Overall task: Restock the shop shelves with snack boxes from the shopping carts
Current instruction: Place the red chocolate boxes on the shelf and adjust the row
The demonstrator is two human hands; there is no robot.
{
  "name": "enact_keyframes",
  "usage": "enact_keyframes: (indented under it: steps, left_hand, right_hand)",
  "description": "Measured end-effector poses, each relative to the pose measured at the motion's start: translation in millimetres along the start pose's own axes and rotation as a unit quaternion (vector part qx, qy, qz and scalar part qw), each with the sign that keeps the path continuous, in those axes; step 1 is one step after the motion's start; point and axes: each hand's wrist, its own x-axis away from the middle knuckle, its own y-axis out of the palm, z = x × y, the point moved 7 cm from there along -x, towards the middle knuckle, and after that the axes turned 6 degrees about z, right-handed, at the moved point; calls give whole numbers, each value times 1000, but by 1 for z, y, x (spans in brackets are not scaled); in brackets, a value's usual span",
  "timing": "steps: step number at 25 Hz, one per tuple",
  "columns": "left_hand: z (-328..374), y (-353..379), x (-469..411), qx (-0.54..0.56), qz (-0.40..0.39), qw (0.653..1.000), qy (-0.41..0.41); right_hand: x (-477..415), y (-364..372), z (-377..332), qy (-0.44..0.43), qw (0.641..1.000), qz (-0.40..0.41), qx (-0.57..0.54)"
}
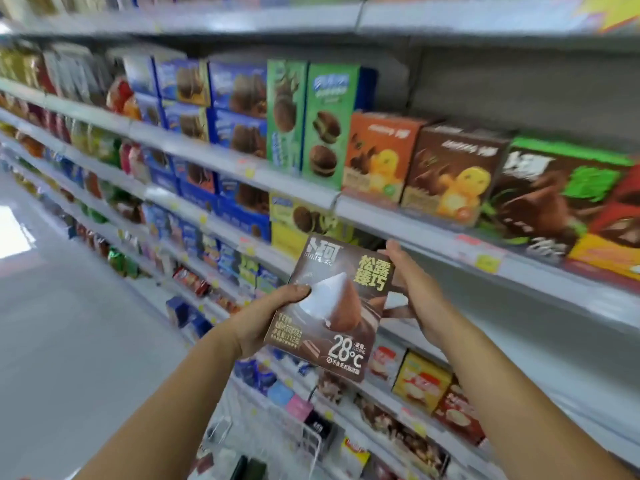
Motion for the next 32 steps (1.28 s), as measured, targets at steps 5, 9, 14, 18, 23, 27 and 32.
enact_keyframes:
  steps: [5, 9, 14, 18, 23, 27, 32]
  left_hand:
    - [22, 132, 25, -19, -32, 996, 76]
    - [16, 235, 34, -23, -72, 994, 80]
    - [16, 350, 20, 19, -83, 991, 106]
    - [2, 415, 24, 24, -158, 981, 111]
    - [7, 455, 21, 32, -196, 974, 111]
    - [18, 467, 21, -8, -199, 971, 134]
    - [38, 478, 23, 4, -202, 966, 160]
  right_hand:
    - [77, -100, -25, -65, 994, 75, 35]
    - [127, -207, -43, -101, 987, 124, 5]
    - [173, -316, -41, -99, 977, 186, 18]
    - [202, -380, -42, -107, 958, 266, 3]
    - [233, -421, -46, -93, 946, 275, -144]
    - [273, -457, -60, -123, 923, 334, -147]
    - [335, -527, -64, -144, 840, 517, -78]
